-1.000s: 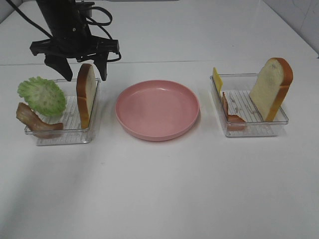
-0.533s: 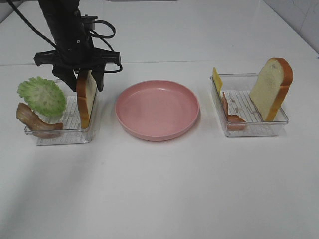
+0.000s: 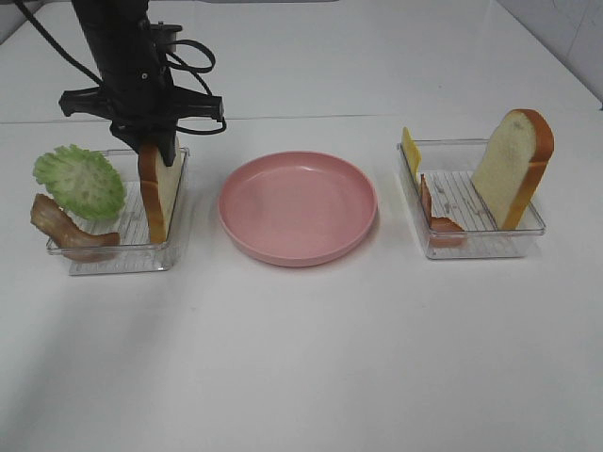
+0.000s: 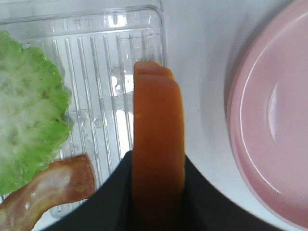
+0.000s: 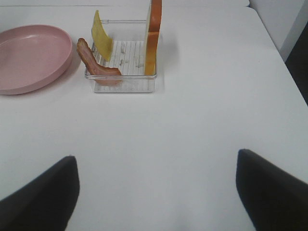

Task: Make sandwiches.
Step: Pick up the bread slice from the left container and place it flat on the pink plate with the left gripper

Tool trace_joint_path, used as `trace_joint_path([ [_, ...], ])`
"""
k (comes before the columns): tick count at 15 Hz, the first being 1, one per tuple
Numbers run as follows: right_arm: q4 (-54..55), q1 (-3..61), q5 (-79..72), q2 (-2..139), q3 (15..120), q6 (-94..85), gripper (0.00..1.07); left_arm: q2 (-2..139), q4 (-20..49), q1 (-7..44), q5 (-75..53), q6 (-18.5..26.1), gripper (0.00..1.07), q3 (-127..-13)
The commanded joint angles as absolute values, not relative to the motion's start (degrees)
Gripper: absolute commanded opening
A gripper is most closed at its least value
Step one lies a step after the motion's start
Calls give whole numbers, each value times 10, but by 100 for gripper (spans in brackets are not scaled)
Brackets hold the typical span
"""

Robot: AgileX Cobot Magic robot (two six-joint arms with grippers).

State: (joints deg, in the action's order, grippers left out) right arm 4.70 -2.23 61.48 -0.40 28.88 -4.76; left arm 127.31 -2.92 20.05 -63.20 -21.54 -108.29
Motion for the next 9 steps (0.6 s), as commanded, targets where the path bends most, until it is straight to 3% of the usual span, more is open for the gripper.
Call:
trace_joint_path([
  [1, 48, -26, 608, -11, 289, -52, 83, 1256, -33, 201, -642, -213, 0, -1085],
  [6, 48, -26, 608, -11, 289, -52, 83, 1210, -23, 201, -722, -172, 0, -1127],
  [9, 48, -26, 608, -11, 289, -52, 83, 1193, 44, 199, -734, -137, 0, -1167],
])
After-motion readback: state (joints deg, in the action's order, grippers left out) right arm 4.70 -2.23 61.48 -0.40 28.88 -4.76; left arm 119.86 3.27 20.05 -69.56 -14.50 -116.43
